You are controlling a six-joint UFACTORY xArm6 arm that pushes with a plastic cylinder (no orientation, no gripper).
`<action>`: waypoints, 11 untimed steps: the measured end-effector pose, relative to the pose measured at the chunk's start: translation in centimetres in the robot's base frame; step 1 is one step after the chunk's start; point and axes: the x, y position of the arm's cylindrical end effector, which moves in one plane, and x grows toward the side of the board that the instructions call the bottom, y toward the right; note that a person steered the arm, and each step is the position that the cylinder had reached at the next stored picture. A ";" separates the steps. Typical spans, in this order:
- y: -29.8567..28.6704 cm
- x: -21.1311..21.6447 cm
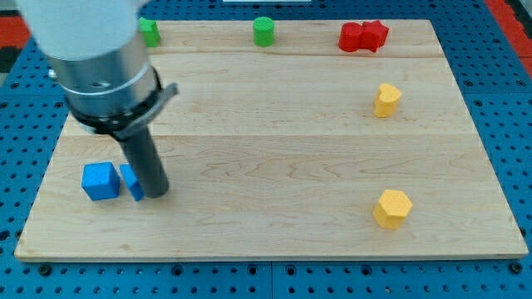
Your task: Move the arm above to the blue triangle
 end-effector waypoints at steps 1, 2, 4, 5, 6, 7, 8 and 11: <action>-0.1 -0.8; -0.8 -1.4; 1.3 -2.8; 0.0 -5.4; -4.1 -7.9; -5.3 -6.8; -4.3 -4.8; -5.5 -7.4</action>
